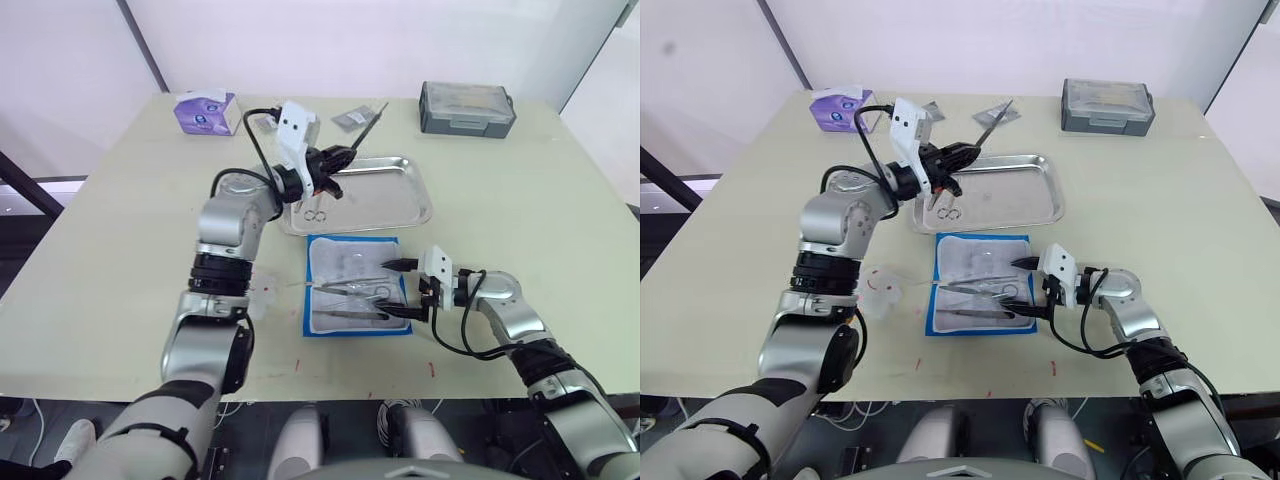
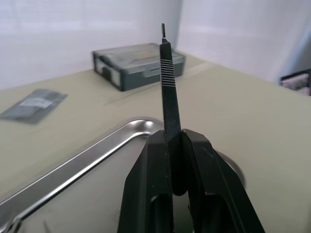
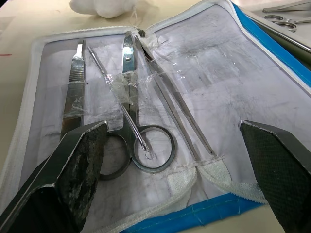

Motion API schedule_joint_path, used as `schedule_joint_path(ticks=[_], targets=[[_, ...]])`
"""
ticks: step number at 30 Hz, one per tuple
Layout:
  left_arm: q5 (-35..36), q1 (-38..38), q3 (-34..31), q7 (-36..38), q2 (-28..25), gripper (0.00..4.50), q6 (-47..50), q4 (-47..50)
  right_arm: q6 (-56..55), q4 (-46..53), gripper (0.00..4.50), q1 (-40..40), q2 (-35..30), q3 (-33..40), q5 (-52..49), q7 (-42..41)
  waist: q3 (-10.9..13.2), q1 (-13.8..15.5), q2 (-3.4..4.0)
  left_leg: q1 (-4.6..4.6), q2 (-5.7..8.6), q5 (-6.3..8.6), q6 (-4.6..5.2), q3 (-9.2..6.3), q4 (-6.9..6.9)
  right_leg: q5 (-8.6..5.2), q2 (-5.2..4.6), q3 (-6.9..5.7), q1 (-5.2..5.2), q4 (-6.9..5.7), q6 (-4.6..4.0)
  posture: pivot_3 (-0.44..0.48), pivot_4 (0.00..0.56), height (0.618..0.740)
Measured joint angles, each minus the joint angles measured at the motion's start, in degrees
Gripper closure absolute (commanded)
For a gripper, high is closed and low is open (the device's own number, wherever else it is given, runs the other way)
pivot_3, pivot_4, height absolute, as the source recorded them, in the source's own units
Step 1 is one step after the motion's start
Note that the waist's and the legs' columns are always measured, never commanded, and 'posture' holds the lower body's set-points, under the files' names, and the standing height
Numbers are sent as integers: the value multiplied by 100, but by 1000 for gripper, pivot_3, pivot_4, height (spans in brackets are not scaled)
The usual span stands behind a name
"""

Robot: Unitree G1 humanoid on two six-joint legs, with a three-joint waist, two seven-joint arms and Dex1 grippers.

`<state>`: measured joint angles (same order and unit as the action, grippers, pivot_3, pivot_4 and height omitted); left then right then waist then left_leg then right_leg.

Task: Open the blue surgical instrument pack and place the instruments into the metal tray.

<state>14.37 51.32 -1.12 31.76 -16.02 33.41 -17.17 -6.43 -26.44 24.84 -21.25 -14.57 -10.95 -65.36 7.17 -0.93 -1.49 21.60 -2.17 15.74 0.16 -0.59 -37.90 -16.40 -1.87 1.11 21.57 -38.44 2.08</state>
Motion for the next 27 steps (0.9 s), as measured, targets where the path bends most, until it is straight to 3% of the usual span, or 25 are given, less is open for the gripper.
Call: schedule_joint_path(ticks=[12, 27], targets=[[-662, 119, -144, -2258, 856, 4483, 208, -942, 38, 64, 0, -31, -20, 0, -1, 40, 0, 9, -1, 1, 2, 0, -1, -1, 0, 0, -4, -2, 0, 1, 1, 0, 150, 734], [-761, 280, -300, -2983, 1239, 4483, 278, -1947, 40, 71, 0, -40, -21, -1, -1, 52, -1, 7, 0, 0, 3, -1, -3, 0, 2, 0, -4, -3, 0, 2, 1, 0, 150, 734]])
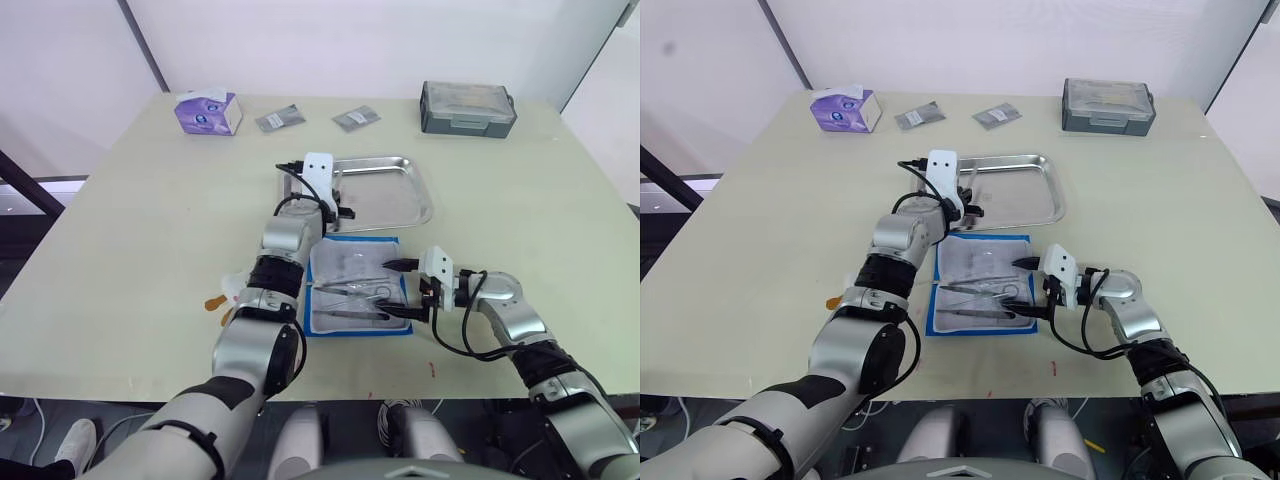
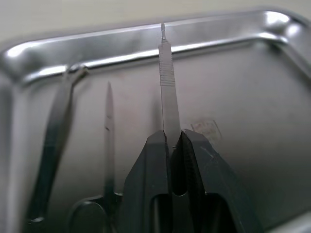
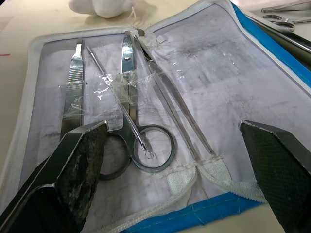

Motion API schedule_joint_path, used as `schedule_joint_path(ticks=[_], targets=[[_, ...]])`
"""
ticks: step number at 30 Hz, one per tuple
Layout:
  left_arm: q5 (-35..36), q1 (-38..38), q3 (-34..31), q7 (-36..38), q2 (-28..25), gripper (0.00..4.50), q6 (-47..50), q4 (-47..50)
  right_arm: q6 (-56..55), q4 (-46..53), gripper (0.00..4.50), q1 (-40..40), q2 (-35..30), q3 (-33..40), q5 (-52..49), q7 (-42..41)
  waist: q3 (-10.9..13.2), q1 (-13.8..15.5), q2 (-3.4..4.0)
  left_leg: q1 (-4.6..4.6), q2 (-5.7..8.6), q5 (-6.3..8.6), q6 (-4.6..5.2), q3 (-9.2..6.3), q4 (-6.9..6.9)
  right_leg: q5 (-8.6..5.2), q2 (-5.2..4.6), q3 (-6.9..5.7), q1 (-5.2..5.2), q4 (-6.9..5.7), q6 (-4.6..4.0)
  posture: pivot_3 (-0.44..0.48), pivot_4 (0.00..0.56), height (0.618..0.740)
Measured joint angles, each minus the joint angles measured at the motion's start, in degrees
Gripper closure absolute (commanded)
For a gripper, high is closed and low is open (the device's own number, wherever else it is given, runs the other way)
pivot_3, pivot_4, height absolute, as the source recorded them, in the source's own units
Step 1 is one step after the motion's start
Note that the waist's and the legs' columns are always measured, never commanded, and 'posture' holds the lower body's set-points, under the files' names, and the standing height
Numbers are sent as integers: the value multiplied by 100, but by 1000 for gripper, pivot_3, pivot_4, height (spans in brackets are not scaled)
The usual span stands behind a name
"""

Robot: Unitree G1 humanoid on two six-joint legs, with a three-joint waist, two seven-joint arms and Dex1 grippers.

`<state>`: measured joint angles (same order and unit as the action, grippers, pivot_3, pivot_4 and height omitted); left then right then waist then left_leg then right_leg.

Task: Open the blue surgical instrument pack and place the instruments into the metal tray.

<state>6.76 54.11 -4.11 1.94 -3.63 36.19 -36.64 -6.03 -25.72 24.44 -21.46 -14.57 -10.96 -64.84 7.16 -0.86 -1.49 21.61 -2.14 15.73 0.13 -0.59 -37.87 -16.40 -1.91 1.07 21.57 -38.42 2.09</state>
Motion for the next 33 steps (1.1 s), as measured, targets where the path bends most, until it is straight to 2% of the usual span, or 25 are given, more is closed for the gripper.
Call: schedule_joint_path(ticks=[21, 23, 26, 30, 33], targets=[[-69, 138, -92, -273, -69, 4483, 222, -409, 0, 17, 0, -18, -1, 1, 0, 17, -4, 0, 4, -1, 0, -1, -3, 0, 2, 0, -1, 0, 0, 1, 0, 0, 150, 734], [30, 137, -190, -191, -64, 3588, 249, -395, 0, 17, 0, -18, -1, 1, 0, 17, -4, 1, 4, -1, 0, -1, -3, 0, 2, 0, -1, -1, 0, 1, 0, 0, 150, 734], [115, 137, -250, -149, -65, 2696, 402, -339, 0, 17, 0, -18, -1, 1, 0, 17, -4, 0, 3, 0, 0, -4, -9, 0, 2, 0, 0, -1, 0, 2, 1, 0, 150, 734], [74, 160, -248, -234, -67, 1050, 457, -316, 0, 17, 0, -18, -1, 1, 0, 17, -4, 0, 3, 0, 0, -4, -9, 0, 3, 0, 0, 0, 0, 2, 1, 0, 150, 734], [82, 159, -259, -227, -62, 28, 472, -268, 0, 17, 0, -18, 0, 1, 0, 17, -3, 0, 3, 0, 0, -5, -10, 0, 3, 0, -1, 0, 0, 2, 1, 0, 150, 734]])
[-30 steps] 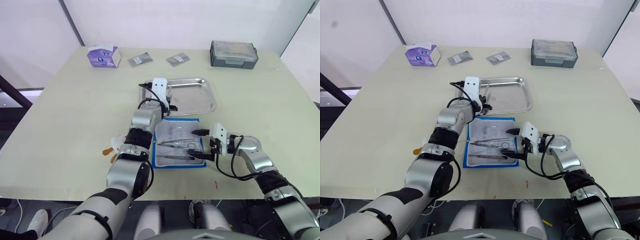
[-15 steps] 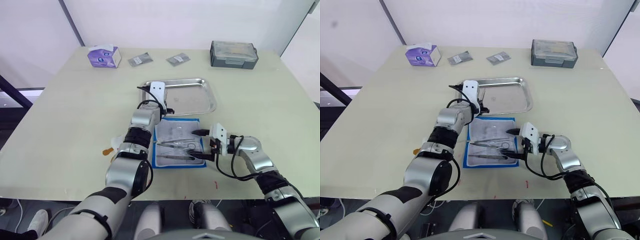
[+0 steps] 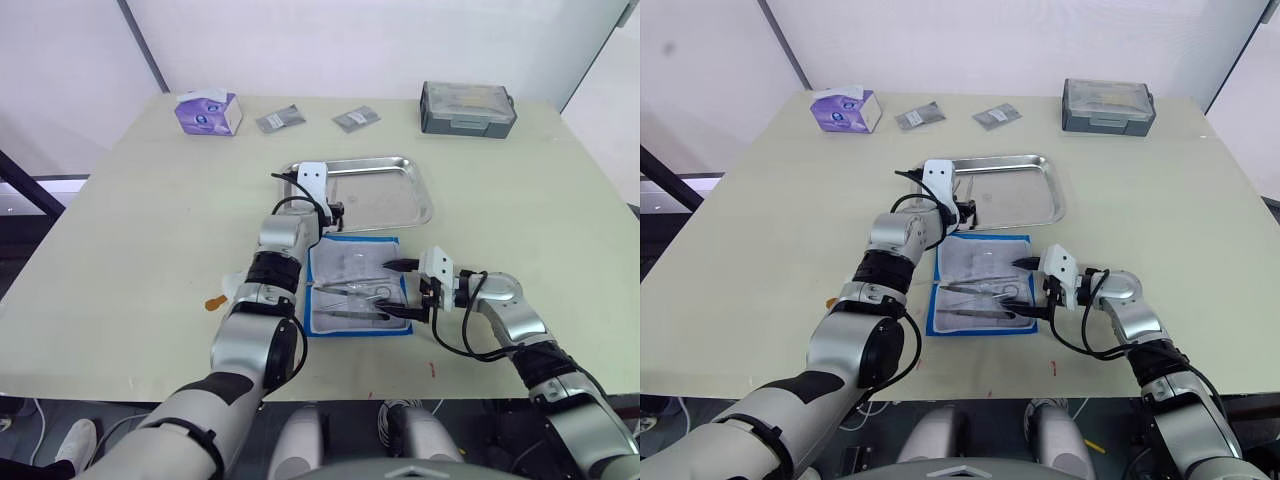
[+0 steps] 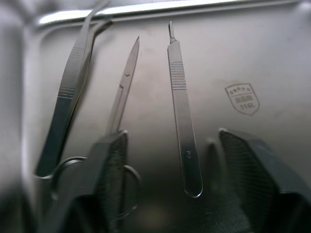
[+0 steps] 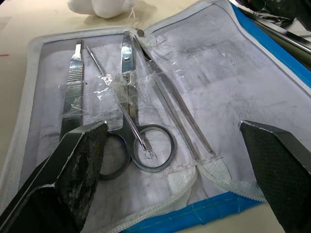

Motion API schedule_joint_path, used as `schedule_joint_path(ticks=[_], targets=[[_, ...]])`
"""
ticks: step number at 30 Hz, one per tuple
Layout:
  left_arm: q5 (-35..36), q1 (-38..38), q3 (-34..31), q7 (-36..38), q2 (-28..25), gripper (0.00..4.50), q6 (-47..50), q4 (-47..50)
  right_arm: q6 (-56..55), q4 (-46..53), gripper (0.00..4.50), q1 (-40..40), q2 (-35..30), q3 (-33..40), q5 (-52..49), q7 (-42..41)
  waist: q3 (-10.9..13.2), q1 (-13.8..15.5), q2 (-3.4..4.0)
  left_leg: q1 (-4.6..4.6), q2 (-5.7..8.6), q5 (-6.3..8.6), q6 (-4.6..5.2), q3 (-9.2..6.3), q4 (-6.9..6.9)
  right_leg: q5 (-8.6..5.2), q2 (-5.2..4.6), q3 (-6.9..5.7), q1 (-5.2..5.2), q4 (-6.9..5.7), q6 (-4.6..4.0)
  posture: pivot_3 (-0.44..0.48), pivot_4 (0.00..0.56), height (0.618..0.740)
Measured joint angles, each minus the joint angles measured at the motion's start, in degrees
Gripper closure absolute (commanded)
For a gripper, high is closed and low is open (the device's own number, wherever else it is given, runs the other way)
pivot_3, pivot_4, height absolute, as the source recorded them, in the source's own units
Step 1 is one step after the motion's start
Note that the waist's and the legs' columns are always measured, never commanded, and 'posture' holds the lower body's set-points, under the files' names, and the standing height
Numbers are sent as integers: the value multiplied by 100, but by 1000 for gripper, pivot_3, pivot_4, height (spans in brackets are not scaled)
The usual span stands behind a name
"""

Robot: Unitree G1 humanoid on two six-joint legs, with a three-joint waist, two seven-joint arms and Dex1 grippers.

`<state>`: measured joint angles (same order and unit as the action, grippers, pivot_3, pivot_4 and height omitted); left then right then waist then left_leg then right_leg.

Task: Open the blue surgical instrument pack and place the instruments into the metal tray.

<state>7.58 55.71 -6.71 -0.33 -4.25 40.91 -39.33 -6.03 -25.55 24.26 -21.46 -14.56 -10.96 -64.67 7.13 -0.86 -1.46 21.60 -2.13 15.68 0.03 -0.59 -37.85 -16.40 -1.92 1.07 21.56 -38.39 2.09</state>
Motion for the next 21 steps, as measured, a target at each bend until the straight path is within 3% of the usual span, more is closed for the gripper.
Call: schedule_joint_path(ticks=[4, 11, 16, 21], targets=[[73, 0, -20, 71, 0, 28, 54, 183, 0, 0, 0, 0, 0, 0, 0, 0, 0, -1, 0, 0, 0, -2, -4, 0, 0, 0, 0, 0, 0, 0, 0, 0, 150, 734], [462, -74, 27, 990, -233, 28, 424, 1420, -47, -32, 0, 9, 2, 2, -5, -65, 1, -6, 1, 0, 0, -11, -21, 2, 7, 0, 0, 1, 0, 5, 0, 0, 150, 734], [842, -353, 96, 1977, -626, 28, 518, 1967, -192, -282, 0, 161, -9, -1, -5, -348, 3, -7, 4, 0, 0, -14, -25, 1, 10, 0, 0, -1, 0, 10, 0, 0, 150, 734], [1084, -537, 249, 3211, -1370, 28, 342, 2198, -532, -733, 0, 401, -9, -29, -1, -760, 3, -8, 4, 0, 0, -14, -25, 1, 10, 0, 0, -1, -1, 13, 0, 0, 150, 734]])
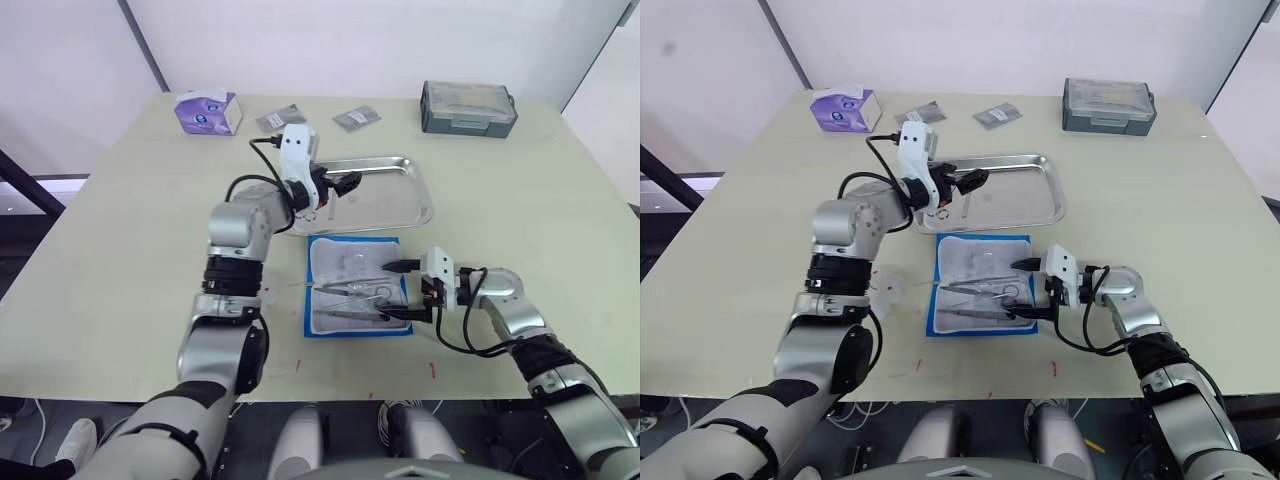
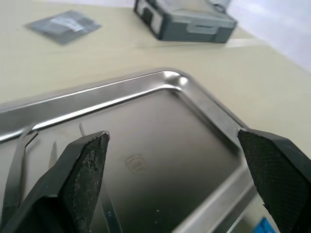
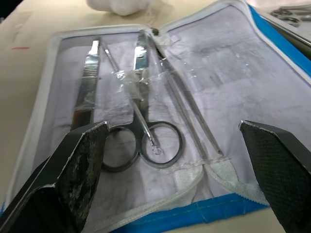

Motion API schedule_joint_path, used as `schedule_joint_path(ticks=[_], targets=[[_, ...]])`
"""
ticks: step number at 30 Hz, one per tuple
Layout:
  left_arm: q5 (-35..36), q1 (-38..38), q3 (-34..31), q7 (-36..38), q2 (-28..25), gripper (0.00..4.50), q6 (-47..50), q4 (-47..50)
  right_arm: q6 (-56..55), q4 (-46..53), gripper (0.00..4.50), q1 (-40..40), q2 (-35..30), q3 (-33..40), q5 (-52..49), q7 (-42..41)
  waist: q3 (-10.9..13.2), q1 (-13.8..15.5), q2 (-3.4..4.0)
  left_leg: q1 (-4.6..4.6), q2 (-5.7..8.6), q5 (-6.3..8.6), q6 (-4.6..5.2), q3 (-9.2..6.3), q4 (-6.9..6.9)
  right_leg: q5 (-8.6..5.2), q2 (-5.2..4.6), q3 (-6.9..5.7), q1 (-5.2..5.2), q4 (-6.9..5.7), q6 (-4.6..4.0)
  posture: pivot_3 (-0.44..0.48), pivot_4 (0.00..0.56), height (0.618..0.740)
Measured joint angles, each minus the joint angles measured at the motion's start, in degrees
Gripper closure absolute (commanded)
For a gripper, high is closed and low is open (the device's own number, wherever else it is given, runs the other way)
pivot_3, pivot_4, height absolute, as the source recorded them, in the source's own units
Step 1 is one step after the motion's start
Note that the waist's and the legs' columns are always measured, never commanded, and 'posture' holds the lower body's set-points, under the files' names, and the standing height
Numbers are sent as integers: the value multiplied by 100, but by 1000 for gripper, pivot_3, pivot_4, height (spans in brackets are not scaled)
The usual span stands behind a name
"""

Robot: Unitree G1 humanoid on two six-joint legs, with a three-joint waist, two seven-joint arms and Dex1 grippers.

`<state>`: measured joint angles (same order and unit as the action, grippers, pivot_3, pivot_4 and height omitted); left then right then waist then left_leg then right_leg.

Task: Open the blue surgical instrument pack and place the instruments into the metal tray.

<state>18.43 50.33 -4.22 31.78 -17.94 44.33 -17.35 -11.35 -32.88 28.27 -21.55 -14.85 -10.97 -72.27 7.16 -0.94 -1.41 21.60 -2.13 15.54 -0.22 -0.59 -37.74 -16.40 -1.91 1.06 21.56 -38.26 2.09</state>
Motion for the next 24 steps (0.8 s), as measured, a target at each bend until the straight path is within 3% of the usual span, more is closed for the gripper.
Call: schedule_joint_path(ticks=[9, 16, 24], targets=[[300, -461, 54, 1845, -941, 28, -502, -12, -377, -603, 0, 327, 18, -60, 10, -349, -3, -4, -4, -3, -1, 14, 25, 1, 0, 0, -1, 1, -2, 1, 0, 0, 150, 734], [429, -1265, 416, 3593, -1488, 28, -1121, -39, -509, -823, 0, 407, 90, -54, 11, -390, -9, -9, -11, -17, -5, 16, 29, 1, 1, -1, 1, 1, -12, 1, -3, 0, 150, 734], [395, -1468, 593, 4295, -1671, 28, -1428, -97, -515, -817, 0, 314, 90, 14, 10, -359, -14, 10, -19, -15, -5, 17, 31, 0, 2, -1, -1, -1, -14, 5, -4, 0, 150, 734]])
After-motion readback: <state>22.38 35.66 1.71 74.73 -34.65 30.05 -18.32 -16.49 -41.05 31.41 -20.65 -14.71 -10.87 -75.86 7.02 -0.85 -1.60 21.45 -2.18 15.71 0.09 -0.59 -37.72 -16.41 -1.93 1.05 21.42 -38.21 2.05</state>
